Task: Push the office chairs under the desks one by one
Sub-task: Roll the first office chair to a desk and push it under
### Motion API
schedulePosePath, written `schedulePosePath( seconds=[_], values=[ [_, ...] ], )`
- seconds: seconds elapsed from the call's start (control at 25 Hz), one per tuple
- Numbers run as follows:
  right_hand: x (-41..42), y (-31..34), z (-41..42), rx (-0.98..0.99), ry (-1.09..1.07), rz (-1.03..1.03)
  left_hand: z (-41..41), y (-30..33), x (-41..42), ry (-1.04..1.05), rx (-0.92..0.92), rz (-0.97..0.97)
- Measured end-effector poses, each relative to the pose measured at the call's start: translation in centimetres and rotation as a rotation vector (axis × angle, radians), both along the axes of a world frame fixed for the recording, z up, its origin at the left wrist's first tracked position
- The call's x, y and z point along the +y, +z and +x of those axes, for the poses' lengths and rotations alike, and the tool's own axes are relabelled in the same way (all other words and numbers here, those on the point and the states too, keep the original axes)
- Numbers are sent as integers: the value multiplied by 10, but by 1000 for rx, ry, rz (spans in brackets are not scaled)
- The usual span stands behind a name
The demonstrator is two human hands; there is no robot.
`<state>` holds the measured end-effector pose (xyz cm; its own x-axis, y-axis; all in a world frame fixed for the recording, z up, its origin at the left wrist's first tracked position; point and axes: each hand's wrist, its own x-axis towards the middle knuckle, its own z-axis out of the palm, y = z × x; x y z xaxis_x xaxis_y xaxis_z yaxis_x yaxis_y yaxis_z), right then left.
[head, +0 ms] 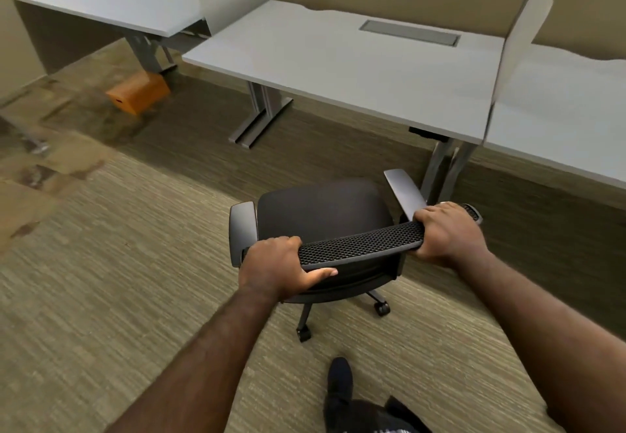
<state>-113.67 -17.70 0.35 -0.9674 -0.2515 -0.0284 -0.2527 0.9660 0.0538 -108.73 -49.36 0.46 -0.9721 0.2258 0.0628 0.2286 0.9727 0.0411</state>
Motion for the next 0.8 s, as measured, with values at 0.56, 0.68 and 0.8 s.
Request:
schedulePosePath(
  seconds=[0.56, 0.68, 0.8],
  values=[
    [-107, -1, -198, -15, -29, -11, -213, 0, -111, -3, 24, 23],
    [-139, -1, -232, -13, -64, -4, -257, -1, -143, -35, 29, 27],
    [-177, 1, -266, -33, -116, 0, -304, 0, -180, -78, 26, 28]
  ],
)
